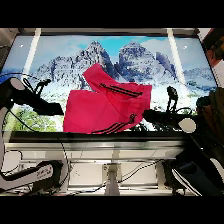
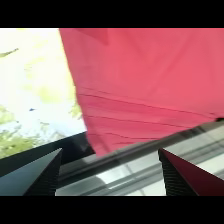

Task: Fold the clothes and pants, and hang the long-sleeved shirts on hangers.

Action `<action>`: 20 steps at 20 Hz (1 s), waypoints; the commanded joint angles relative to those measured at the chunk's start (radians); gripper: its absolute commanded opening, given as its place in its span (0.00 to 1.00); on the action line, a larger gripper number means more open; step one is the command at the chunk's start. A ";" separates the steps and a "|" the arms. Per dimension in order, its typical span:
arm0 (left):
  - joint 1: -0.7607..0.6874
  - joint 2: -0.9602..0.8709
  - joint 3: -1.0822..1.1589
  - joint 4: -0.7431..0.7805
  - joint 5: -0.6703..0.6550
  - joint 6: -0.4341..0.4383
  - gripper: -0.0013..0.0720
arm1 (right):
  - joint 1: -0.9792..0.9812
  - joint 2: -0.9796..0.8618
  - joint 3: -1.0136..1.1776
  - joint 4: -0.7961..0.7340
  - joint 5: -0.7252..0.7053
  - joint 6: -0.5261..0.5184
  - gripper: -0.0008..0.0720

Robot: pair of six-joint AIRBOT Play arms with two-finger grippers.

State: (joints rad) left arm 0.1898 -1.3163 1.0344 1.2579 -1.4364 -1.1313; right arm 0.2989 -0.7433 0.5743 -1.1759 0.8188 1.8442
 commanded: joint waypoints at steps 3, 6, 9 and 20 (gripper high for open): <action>0.011 -0.006 -0.001 0.051 0.021 0.020 0.97 | 0.001 0.000 -0.002 -0.008 0.071 0.001 0.03; 0.011 -0.006 -0.001 0.051 0.022 0.020 0.97 | 0.001 0.000 -0.002 -0.019 0.235 -0.001 0.03; 0.011 -0.006 -0.001 0.051 0.023 0.019 0.97 | 0.001 0.000 -0.002 -0.031 0.370 -0.001 0.05; 0.009 -0.007 0.039 -0.352 0.245 0.019 0.97 | 0.000 0.000 0.059 -0.320 0.194 -0.031 0.96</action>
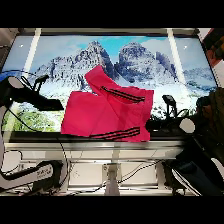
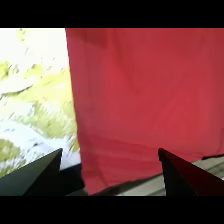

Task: Fold the clothes and pants, and hang the long-sleeved shirts on hangers.

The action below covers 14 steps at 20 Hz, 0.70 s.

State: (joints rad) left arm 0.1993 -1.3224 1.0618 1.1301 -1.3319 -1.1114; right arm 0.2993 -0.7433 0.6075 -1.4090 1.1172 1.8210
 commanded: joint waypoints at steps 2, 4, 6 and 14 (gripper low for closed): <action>-0.010 -0.016 0.011 -0.448 0.289 0.000 0.97 | 0.000 -0.002 0.031 -0.088 -0.221 0.007 0.96; -0.039 -0.047 0.011 -0.570 0.410 0.000 0.97 | 0.000 -0.015 0.031 -0.091 -0.284 0.031 0.96; -0.093 -0.093 0.011 -0.661 0.455 0.000 0.97 | 0.000 -0.040 0.031 -0.091 -0.312 0.030 0.96; -0.328 -0.311 0.143 -0.688 0.682 0.072 0.97 | -0.001 -0.106 0.030 -0.124 -0.359 0.029 0.96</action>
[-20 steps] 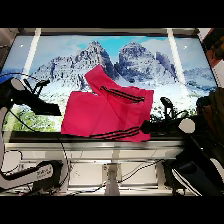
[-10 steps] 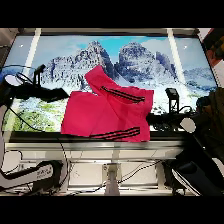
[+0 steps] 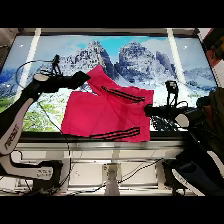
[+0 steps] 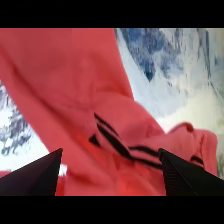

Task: Fold the clothes and pants, and hang the long-sleeved shirts on hangers.

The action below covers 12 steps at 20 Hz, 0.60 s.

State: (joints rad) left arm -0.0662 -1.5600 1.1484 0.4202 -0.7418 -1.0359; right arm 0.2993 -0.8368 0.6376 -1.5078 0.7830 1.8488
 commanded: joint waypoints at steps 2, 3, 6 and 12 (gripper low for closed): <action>-0.080 -0.132 0.117 0.195 0.060 -0.169 0.97 | -0.004 -0.012 0.000 -0.049 -0.025 0.001 0.96; -0.087 -0.154 0.140 0.244 0.049 -0.201 0.97 | -0.012 -0.012 0.000 -0.049 -0.025 0.001 0.96; -0.097 -0.173 0.158 0.246 0.067 -0.198 0.97 | -0.054 -0.012 0.000 -0.049 -0.025 0.000 0.96; -0.105 -0.200 0.158 0.222 0.077 -0.199 0.97 | -0.115 -0.012 0.000 -0.050 -0.025 -0.001 0.96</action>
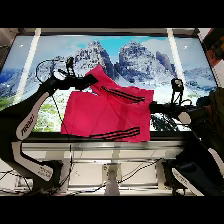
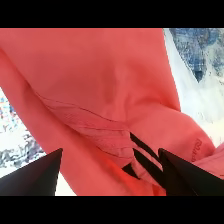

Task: Fold the clothes and pants, and hang the long-sleeved shirts on hangers.

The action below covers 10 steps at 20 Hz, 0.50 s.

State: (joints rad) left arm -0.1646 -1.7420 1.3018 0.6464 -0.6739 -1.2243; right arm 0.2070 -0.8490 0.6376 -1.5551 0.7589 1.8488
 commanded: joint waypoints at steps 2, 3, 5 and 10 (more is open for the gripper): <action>-0.018 -0.029 0.006 -0.004 0.040 -0.011 0.96 | -0.023 0.000 0.000 -0.001 -0.001 -0.001 0.96; -0.027 -0.035 0.008 -0.004 0.055 -0.010 0.91 | -0.023 0.000 0.000 -0.002 -0.002 -0.001 0.96; -0.043 -0.045 0.011 -0.003 0.090 -0.010 0.83 | -0.023 0.000 0.000 -0.002 -0.001 -0.001 0.96; -0.065 -0.047 0.012 -0.004 0.203 -0.010 0.67 | -0.023 0.000 0.000 -0.002 -0.001 -0.001 0.96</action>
State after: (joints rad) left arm -0.2173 -1.7855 1.3121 0.6422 -0.5457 -1.2343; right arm 0.1844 -0.8490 0.6376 -1.5570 0.7574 1.8488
